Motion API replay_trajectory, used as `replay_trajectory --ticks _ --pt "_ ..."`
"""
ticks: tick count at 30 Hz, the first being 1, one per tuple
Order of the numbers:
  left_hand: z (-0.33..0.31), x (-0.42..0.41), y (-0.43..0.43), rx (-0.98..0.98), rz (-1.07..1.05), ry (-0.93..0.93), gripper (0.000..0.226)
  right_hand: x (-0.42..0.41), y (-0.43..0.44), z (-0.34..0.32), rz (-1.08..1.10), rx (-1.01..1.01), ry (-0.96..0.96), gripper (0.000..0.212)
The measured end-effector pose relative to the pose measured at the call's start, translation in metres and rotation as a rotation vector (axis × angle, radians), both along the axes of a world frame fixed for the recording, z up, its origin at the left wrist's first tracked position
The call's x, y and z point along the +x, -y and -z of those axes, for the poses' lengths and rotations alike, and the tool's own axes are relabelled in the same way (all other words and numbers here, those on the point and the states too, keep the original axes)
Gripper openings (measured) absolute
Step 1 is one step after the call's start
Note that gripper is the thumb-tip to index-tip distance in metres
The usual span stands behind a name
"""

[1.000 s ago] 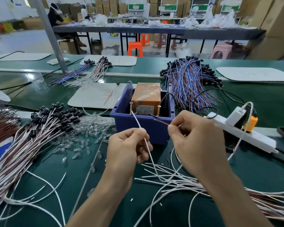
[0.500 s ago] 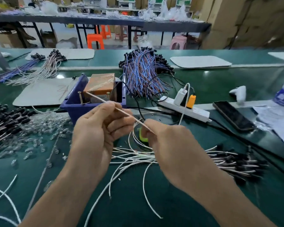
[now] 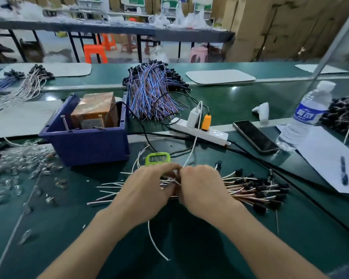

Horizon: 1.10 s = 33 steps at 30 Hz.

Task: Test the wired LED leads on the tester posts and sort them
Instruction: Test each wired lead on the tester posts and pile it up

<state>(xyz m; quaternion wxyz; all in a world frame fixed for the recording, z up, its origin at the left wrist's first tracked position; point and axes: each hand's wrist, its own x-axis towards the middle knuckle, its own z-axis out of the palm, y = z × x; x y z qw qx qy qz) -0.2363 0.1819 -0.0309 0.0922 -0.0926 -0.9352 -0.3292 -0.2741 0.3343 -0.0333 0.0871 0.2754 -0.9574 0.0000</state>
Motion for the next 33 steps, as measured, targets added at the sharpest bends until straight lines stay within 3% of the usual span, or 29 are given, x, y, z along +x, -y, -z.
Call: replay_trajectory --ticks 6,10,12,15,19,22,26,30,33 --pt "0.003 -0.003 0.004 0.135 0.030 0.133 0.039 0.003 -0.004 0.015 0.145 -0.187 0.021 0.021" --pt "0.003 -0.004 0.006 0.041 0.003 0.093 0.038 -0.002 -0.007 0.015 0.233 -0.333 0.185 0.019" --pt "0.006 -0.006 0.006 0.065 -0.019 0.074 0.043 -0.003 -0.012 0.012 0.176 -0.420 0.230 0.020" --pt "0.011 -0.007 0.009 0.151 -0.142 0.019 0.046 -0.002 -0.027 0.007 0.058 -0.315 0.207 0.015" --pt "0.018 -0.005 0.023 0.232 -0.258 -0.030 0.049 -0.009 -0.056 0.002 0.108 -0.247 0.044 0.006" --pt "0.024 -0.004 0.029 0.218 -0.263 -0.021 0.043 -0.008 -0.074 0.006 0.172 -0.316 -0.025 0.011" --pt "0.032 -0.001 0.029 0.103 -0.291 -0.075 0.019 -0.006 -0.079 0.021 0.188 -0.336 -0.043 0.014" --pt "0.037 0.001 0.032 -0.020 -0.281 -0.114 0.016 -0.006 -0.082 0.034 0.102 -0.439 0.070 0.009" --pt "0.038 -0.001 0.036 -0.004 -0.256 -0.044 0.012 -0.007 -0.087 0.043 0.119 -0.523 0.058 0.019"
